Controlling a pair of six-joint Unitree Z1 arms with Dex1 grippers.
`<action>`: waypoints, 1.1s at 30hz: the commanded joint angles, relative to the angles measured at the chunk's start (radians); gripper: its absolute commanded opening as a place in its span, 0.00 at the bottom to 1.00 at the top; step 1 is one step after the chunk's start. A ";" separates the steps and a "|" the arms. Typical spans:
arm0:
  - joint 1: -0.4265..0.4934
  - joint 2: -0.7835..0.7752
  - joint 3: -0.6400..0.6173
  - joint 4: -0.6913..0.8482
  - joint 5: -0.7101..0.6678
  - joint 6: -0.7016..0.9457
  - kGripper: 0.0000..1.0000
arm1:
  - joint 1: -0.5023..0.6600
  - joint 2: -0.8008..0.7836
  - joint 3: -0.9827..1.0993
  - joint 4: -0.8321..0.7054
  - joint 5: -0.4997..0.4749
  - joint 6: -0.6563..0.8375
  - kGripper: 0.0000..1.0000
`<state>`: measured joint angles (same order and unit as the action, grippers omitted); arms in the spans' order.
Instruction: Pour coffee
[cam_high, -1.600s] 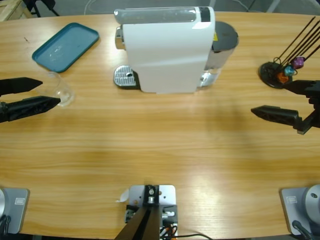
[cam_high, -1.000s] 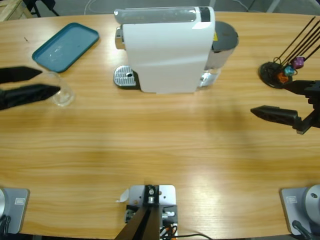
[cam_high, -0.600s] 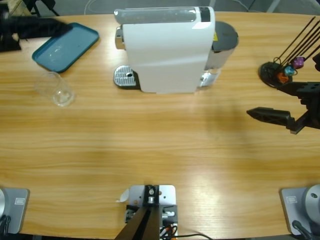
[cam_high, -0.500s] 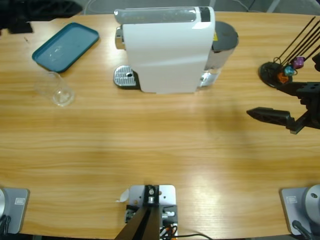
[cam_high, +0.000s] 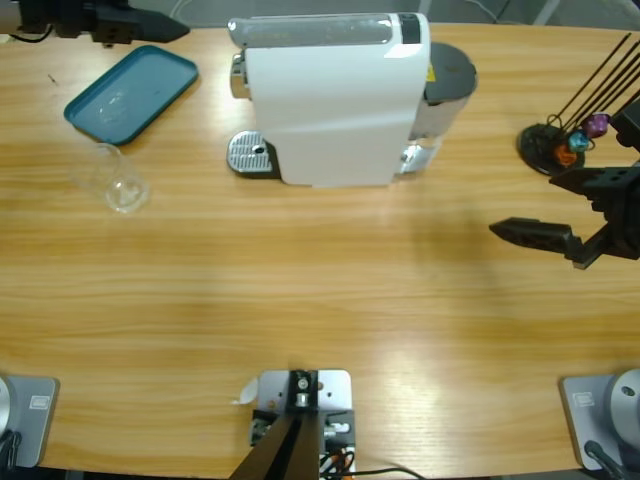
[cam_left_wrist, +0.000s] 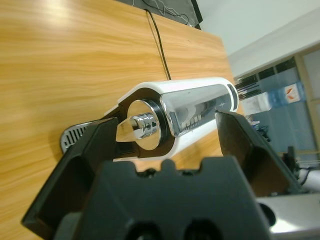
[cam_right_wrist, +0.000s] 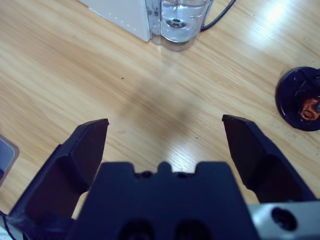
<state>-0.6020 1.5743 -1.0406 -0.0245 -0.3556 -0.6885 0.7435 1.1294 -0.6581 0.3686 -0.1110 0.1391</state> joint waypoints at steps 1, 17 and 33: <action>-0.007 0.131 -0.043 -0.020 -0.115 -0.062 0.84 | 0.010 0.024 -0.008 0.015 -0.009 0.013 1.00; -0.030 0.138 -0.037 -0.021 -0.142 -0.040 0.24 | 0.010 0.021 -0.009 0.018 -0.012 0.025 1.00; -0.030 0.077 -0.012 -0.064 -0.153 0.057 0.00 | 0.010 0.029 -0.009 0.018 -0.012 0.027 1.00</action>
<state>-0.6110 1.6744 -1.0719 -0.0621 -0.5115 -0.6902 0.7435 1.1326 -0.6583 0.3729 -0.1110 0.1536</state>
